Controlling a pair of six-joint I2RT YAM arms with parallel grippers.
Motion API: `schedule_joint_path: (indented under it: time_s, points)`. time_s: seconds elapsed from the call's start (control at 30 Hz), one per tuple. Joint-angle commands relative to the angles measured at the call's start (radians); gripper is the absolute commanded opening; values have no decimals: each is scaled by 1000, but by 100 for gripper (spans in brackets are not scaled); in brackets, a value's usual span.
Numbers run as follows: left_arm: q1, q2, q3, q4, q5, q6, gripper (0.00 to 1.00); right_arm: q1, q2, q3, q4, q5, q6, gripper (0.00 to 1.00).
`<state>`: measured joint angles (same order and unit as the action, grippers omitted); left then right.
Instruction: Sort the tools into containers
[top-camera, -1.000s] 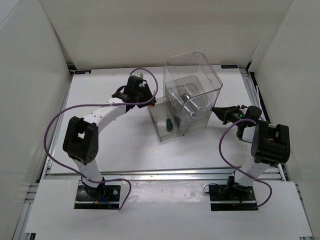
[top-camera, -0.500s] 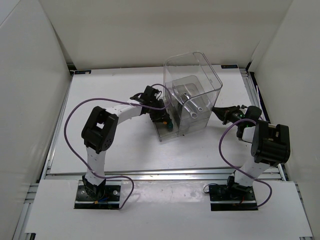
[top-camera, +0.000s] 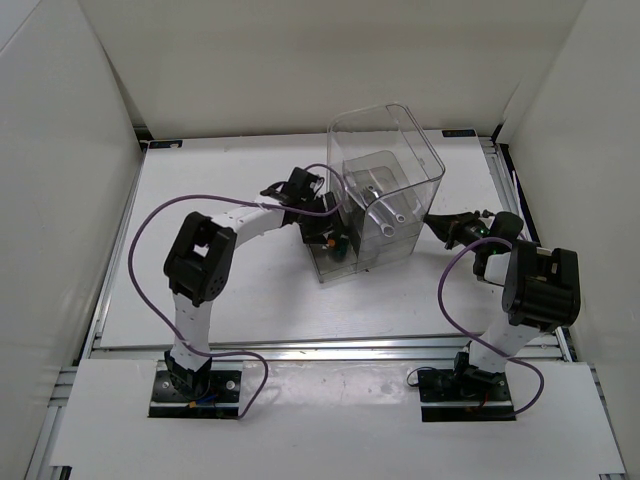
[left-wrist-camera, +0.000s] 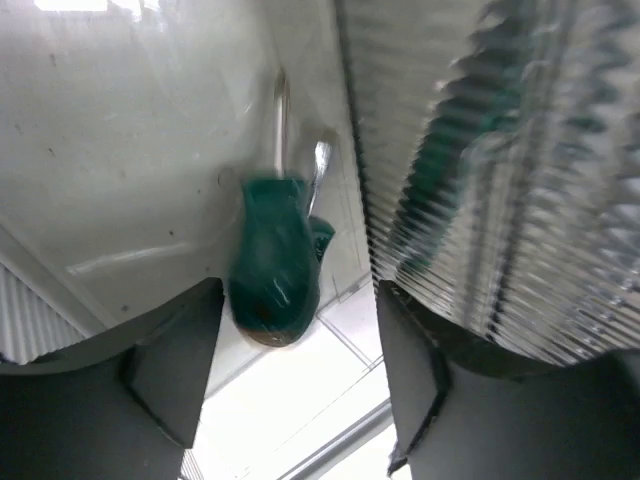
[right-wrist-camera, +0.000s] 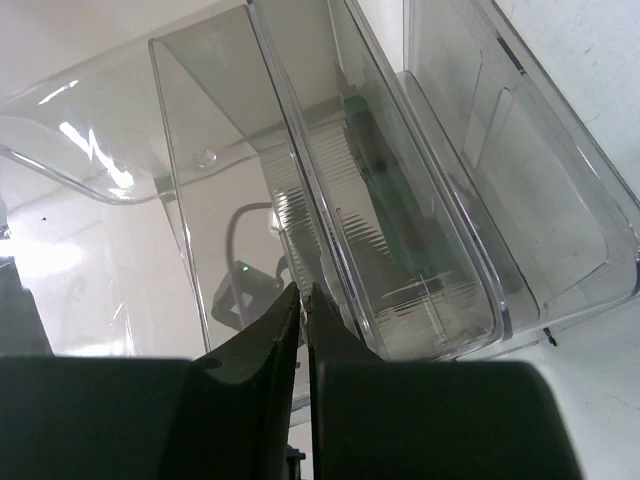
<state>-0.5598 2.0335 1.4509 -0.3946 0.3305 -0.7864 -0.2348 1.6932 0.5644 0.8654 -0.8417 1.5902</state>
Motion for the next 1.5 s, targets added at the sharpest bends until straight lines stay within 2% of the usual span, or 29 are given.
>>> schedule_joint_path:
  time_s: [0.0, 0.07, 0.2, 0.4, 0.47, 0.57, 0.67, 0.73, 0.8, 0.97, 1.07, 1.23, 1.47]
  points:
    - [23, -51, 71, 54, 25, 4, 84, 2, 13, 14, 40, -33, -4, 10]
    - [41, -61, 89, 57, 28, 13, 99, 2, 16, 19, 40, -33, -1, 10]
    - [96, -113, 108, 48, -14, 16, 99, 3, 22, 31, 43, -31, 2, 10]
    - [172, -297, 5, 106, -165, -10, 96, 3, 31, 35, 43, -33, 5, 10]
    - [211, -328, -62, 106, -208, -31, 92, 2, 37, 37, 46, -33, 5, 10]
    - [256, -334, -141, 82, -174, -88, 84, 3, 43, 45, 49, -33, 8, 10]
    - [268, -309, -199, 57, -122, -115, 70, 3, 52, 52, 60, -33, 17, 9]
    - [270, -291, -236, 51, -98, -135, 52, 3, 56, 58, 70, -33, 20, 9]
    - [268, -262, -257, 57, -64, -171, 41, 3, 62, 61, 76, -34, 21, 8]
    - [255, -174, -235, 39, 19, -194, 29, 3, 65, 62, 80, -36, 21, 6]
    - [242, -119, -231, 45, 68, -234, 17, 2, 62, 58, 61, -39, 11, 4]
    - [207, -43, -202, 60, 111, -275, 16, 2, 65, 55, 54, -39, 2, 2]
    - [164, 28, -107, 54, 117, -287, 16, 5, 68, 58, -40, -46, -50, 0]
